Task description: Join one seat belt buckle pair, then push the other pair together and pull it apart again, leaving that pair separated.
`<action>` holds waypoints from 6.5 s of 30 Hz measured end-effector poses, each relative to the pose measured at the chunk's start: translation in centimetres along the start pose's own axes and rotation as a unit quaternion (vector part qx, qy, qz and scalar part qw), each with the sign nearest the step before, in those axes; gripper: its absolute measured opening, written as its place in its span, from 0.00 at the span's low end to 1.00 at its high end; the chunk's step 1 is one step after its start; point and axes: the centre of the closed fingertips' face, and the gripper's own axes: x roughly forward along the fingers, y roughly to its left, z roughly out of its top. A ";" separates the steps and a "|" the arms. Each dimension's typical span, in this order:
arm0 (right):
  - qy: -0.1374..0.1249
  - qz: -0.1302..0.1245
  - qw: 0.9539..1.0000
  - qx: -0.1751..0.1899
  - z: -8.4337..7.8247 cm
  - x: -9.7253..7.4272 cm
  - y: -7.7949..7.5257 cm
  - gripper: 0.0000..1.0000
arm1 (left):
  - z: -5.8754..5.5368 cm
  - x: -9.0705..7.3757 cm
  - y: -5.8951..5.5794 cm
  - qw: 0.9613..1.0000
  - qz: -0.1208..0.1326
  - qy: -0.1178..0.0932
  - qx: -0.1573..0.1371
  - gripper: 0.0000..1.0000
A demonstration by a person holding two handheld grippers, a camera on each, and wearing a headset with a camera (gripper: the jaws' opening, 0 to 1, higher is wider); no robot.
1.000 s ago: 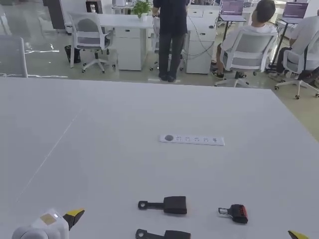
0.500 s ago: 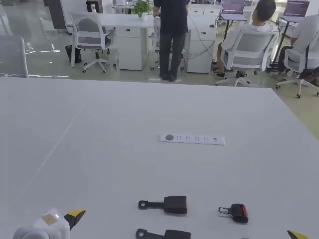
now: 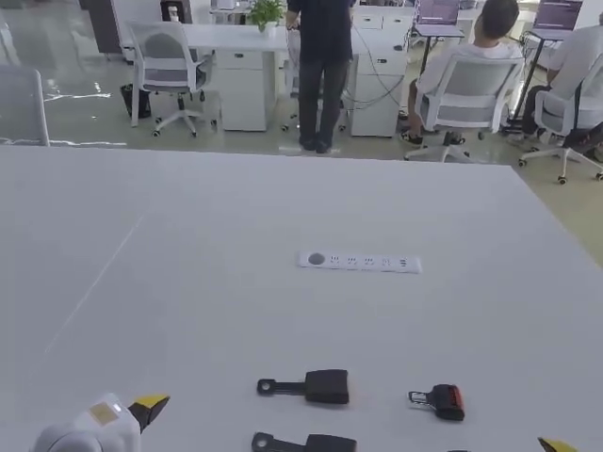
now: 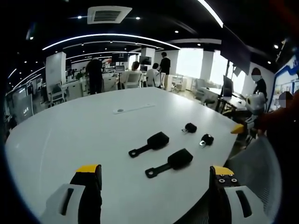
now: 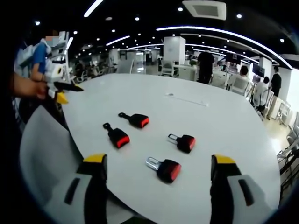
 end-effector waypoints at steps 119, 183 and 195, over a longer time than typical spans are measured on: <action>0.235 0.324 0.886 -0.233 -8.9 9.2 -1.8 0.39 | -8.7 18.9 -6.9 0.874 -0.305 0.201 0.320 0.35; 0.180 0.323 0.900 -0.232 -5.1 14.7 6.5 0.36 | -8.6 18.9 -6.8 0.882 -0.279 0.232 0.299 0.34; 0.168 0.326 0.902 -0.226 -4.9 15.2 6.9 0.35 | -8.7 19.0 -6.8 0.874 -0.284 0.241 0.312 0.33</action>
